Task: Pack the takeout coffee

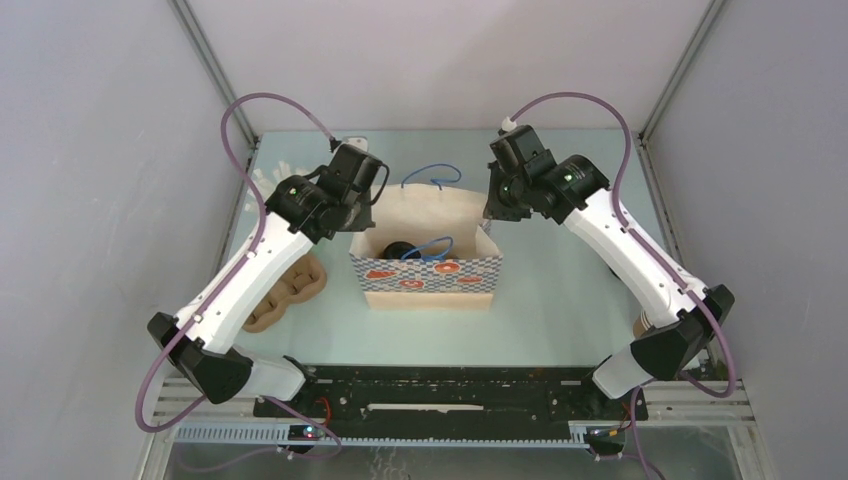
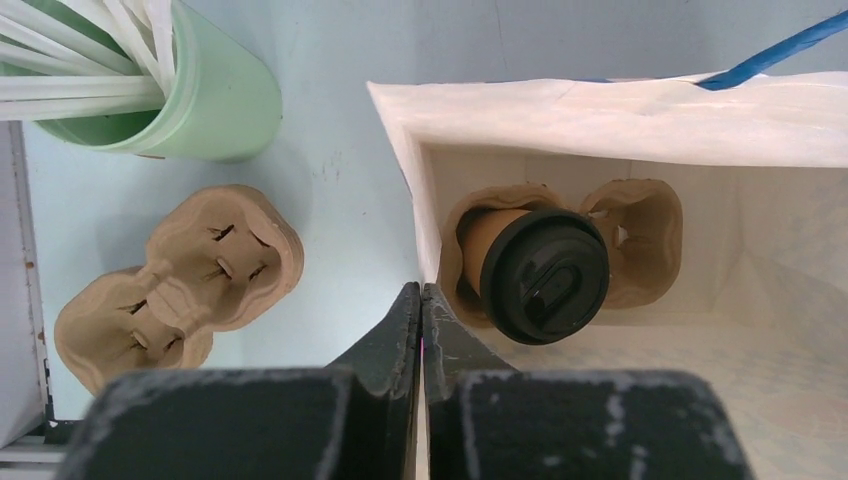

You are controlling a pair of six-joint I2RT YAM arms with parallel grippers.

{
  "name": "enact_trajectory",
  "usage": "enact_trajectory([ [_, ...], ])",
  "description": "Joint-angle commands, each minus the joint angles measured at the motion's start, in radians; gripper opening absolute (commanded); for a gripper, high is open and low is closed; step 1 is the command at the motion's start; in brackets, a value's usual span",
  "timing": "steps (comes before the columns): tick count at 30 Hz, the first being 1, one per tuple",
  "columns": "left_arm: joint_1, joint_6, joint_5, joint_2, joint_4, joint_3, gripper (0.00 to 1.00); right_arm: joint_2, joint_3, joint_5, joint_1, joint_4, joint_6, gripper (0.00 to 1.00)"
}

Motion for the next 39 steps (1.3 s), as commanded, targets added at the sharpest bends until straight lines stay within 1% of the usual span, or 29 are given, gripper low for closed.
enact_trajectory([
  [1,-0.011,0.038,-0.032,-0.028,0.036,0.075,0.0,-0.051,0.066,0.002,0.005,0.002,-0.025,0.18],
  [3,-0.015,0.043,-0.037,-0.033,0.046,0.071,0.0,-0.062,0.066,-0.001,0.005,0.009,-0.045,0.15],
  [6,-0.019,0.041,-0.049,-0.056,0.066,0.048,0.0,-0.094,0.028,-0.028,-0.002,0.061,-0.092,0.01],
  [7,-0.019,0.04,-0.05,-0.069,0.082,0.034,0.0,-0.107,0.01,-0.055,-0.008,0.085,-0.111,0.0],
  [9,-0.019,0.045,-0.056,-0.094,0.123,0.006,0.0,-0.148,-0.034,-0.126,-0.02,0.156,-0.161,0.0],
  [10,-0.018,0.051,-0.059,-0.104,0.142,-0.007,0.0,-0.17,-0.066,-0.137,-0.021,0.198,-0.181,0.0],
  [14,-0.018,0.071,-0.065,-0.132,0.229,-0.051,0.0,-0.266,-0.231,-0.266,-0.03,0.391,-0.254,0.0],
  [17,-0.019,0.113,-0.061,-0.164,0.359,-0.126,0.0,-0.334,-0.351,-0.316,-0.025,0.541,-0.314,0.0],
  [18,-0.019,0.125,-0.067,-0.177,0.386,-0.152,0.0,-0.346,-0.375,-0.315,-0.022,0.566,-0.325,0.0],
  [22,-0.019,0.169,-0.082,-0.234,0.591,-0.275,0.0,-0.361,-0.396,-0.301,-0.011,0.617,-0.378,0.0],
  [25,-0.018,0.206,-0.072,-0.236,0.694,-0.31,0.0,-0.375,-0.401,-0.275,0.025,0.657,-0.404,0.0],
  [30,-0.017,0.226,-0.042,-0.175,0.711,-0.263,0.0,-0.38,-0.405,-0.235,0.079,0.671,-0.455,0.0],
  [39,-0.016,0.232,-0.02,-0.142,0.715,-0.243,0.0,-0.42,-0.448,-0.279,0.071,0.69,-0.479,0.0],
])
